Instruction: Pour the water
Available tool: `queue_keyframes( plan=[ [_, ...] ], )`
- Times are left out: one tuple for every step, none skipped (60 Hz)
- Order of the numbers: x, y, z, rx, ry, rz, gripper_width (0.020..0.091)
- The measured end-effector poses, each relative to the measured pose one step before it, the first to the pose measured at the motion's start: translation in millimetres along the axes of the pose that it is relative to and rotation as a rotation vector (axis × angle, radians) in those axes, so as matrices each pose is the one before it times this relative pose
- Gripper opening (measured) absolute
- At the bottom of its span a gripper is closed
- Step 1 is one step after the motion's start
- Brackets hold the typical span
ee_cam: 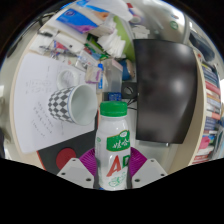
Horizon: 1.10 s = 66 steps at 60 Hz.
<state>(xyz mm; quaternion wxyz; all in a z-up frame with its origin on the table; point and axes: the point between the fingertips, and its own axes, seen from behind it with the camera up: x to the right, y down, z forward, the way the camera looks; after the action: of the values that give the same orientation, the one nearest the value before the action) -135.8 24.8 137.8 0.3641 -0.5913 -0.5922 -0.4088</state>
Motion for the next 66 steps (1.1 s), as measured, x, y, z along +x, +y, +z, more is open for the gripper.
queue_keyframes(
  plan=[
    [1.95,0.04,-3.46,0.00656,-0.00530,0.0468,0.0376],
    [2.08,0.21,-3.79,0.00568,-0.00554,0.0491,0.0377],
    [1.79,0.27,-3.71,0.00567,-0.00674,0.0504,0.0377],
    [2.47,0.58,-3.37,0.00541,-0.00550,0.0500,0.0377],
    [2.98,0.82,-3.17,0.00466,-0.00267,0.0499,0.0376],
    [2.51,0.82,-2.65,0.00512,-0.00250,0.0487,0.0377],
    [1.82,0.83,-2.66,0.00441,-0.00550,0.0465,0.0377],
    [1.21,0.68,-3.74,0.00056,0.00118,0.0458,0.0385],
    [1.83,1.05,-2.11,0.00530,-0.00427,0.0443,0.0390],
    [-0.72,-0.42,-1.74,0.00644,-0.00142,0.0460,0.0390],
    [1.87,1.45,-1.14,0.00860,-0.01080,0.0476,0.0391],
    [3.80,2.64,-1.10,0.01124,-0.01571,0.0456,0.0390],
    [1.38,1.91,-1.15,0.00520,-0.00545,0.0482,0.0391],
    [1.73,1.76,-1.06,0.00602,-0.00279,0.0457,0.0390],
    [2.40,1.46,-0.60,0.00867,-0.00170,0.0434,0.0390],
    [2.51,1.05,-0.56,0.01099,-0.00153,0.0414,0.0390],
    [2.55,1.66,-0.06,0.00997,-0.00166,0.0404,0.0389],
    [2.01,1.97,0.32,0.00878,-0.00139,0.0403,0.0389],
    [2.01,1.79,0.42,0.00912,-0.00074,0.0409,0.0389],
    [1.92,1.79,0.74,0.00955,-0.00077,0.0415,0.0389],
    [1.88,1.45,0.68,0.01014,-0.00136,0.0410,0.0389],
    [-5.10,0.46,-0.64,0.00735,0.01600,0.0445,0.0388],
    [5.13,2.25,1.90,0.01297,-0.01991,0.0382,0.0389],
    [1.04,1.70,1.12,0.00859,-0.00678,0.0435,0.0389],
    [2.06,2.19,1.38,0.00714,-0.00440,0.0438,0.0389],
    [1.79,2.59,1.88,0.00563,-0.00208,0.0412,0.0389],
    [1.36,2.55,1.51,0.00375,-0.00441,0.0382,0.0389],
    [0.67,2.86,1.89,0.00443,-0.00629,0.0365,0.0389],
    [1.22,2.36,1.96,0.00564,-0.00404,0.0356,0.0389],
    [-2.35,2.22,1.46,0.00750,0.00517,0.0334,0.0389],
    [2.55,2.65,3.05,0.00378,-0.00816,0.0267,0.0389],
    [-0.55,3.72,2.67,0.00133,-0.00026,0.0244,0.0390],
    [1.09,3.58,2.46,0.00051,-0.00426,0.0220,0.0390],
    [1.66,2.72,2.40,0.00248,-0.00028,0.0204,0.0388],
    [0.98,2.56,2.45,0.00403,0.00027,0.0191,0.0388],
    [-0.24,3.17,2.64,0.00189,-0.00351,0.0170,0.0388],
    [-0.51,3.50,2.57,-0.00037,-0.00543,0.0166,0.0387],
    [-0.45,2.95,2.49,0.00007,-0.00390,0.0153,0.0389],
    [-0.02,2.22,2.65,0.00231,-0.00130,0.0140,0.0389],
    [-0.18,1.57,2.17,0.00469,-0.00222,0.0128,0.0388],
    [-1.82,1.51,1.85,0.00528,0.00003,0.0117,0.0388],
    [0.00,1.76,3.09,0.00334,-0.00379,0.0080,0.0388],
    [0.86,1.33,1.97,0.00328,0.00000,0.0044,0.0387],
    [1.08,0.86,1.97,0.00570,0.00218,0.0031,0.0388],
    [0.73,0.69,2.09,0.00667,0.00106,0.0029,0.0387],
    [0.15,1.07,2.05,0.00467,-0.00158,0.0018,0.0390],
    [-0.14,1.15,2.10,0.00370,-0.00263,0.0019,0.0389],
    [0.26,1.46,1.96,0.00307,-0.00166,0.0039,0.0389],
    [0.52,2.37,1.97,0.00052,-0.00028,0.0063,0.0389],
    [-0.02,4.15,1.80,-0.00510,0.00261,0.0090,0.0389],
    [0.83,4.82,1.79,-0.00692,-0.00096,0.0088,0.0388],
    [1.28,4.65,-0.45,-0.00658,0.00115,0.0079,0.0388],
    [1.40,5.83,1.39,-0.00768,0.00079,0.0070,0.0396],
    [0.28,-2.68,-1.66,0.02296,-0.00463,0.0055,0.0389],
    [0.71,-1.72,0.14,0.02172,0.00073,0.0001,0.0389],
    [1.71,3.54,-0.63,-0.00295,0.00369,-0.0023,0.0389],
    [-0.21,-0.87,-0.81,0.01033,-0.00329,-0.0014,0.0388],
    [-0.22,0.99,-1.08,0.00111,-0.00347,-0.0029,0.0389],
    [-1.00,0.48,1.16,0.00643,-0.00080,-0.0032,0.0390],
    [-0.33,0.20,-2.22,0.00284,-0.00168,-0.0076,0.0389],
    [-0.29,-0.43,-1.13,0.00491,-0.00163,-0.0081,0.0389],
    [-0.62,-0.21,-1.10,0.00538,-0.00168,-0.0081,0.0388],
    [-0.46,0.19,-0.86,0.00347,0.00029,-0.0074,0.0389],
    [-0.29,-0.99,-0.48,0.00715,0.00118,-0.0059,0.0390],
    [-0.17,0.31,-0.25,0.00158,0.00243,-0.0052,0.0394],
    [-0.21,-0.60,-0.30,0.00331,0.00203,-0.0019,0.0408]
  ],
)
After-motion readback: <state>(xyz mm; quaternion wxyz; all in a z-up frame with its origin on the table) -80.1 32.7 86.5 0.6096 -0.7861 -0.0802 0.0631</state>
